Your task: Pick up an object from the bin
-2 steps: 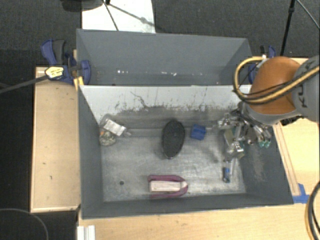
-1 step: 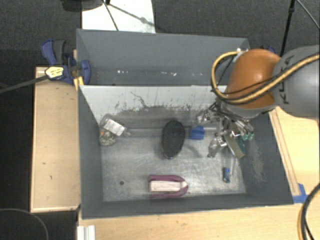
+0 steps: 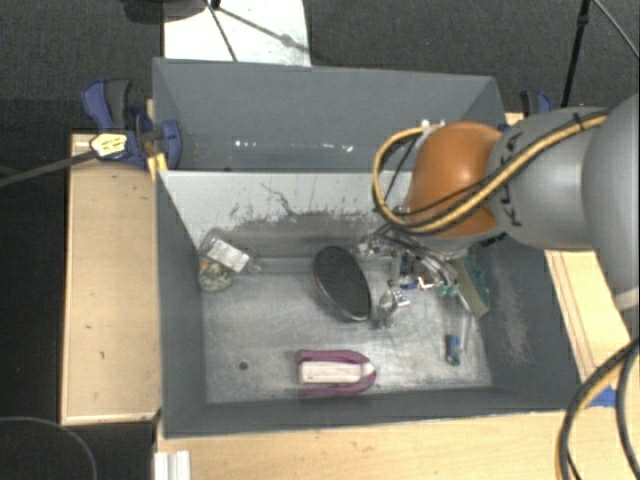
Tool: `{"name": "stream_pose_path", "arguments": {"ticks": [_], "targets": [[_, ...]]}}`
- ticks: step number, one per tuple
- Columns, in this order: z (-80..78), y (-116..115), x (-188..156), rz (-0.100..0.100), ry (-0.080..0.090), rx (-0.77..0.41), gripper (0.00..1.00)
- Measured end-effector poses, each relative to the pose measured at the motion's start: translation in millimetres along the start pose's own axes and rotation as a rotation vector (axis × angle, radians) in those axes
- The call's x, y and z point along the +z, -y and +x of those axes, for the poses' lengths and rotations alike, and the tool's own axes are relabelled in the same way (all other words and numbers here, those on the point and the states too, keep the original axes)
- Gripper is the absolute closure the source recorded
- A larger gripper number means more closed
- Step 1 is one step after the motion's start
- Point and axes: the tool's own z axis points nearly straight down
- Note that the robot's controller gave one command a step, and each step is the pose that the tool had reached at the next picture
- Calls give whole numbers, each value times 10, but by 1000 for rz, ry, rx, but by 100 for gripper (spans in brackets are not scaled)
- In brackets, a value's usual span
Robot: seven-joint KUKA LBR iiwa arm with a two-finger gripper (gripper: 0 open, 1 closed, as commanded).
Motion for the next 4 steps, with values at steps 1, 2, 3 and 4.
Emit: {"name": "stream_pose_path", "arguments": {"ticks": [1, 2, 3, 4], "targets": [[180, -587, -217, -3, -11, -505, 0], [-119, -978, -225, -4, -6, -675, 0], [-115, -965, -223, -3, -7, -670, 100], [-126, -1025, -1441, 0, -2, -701, 100]]}}
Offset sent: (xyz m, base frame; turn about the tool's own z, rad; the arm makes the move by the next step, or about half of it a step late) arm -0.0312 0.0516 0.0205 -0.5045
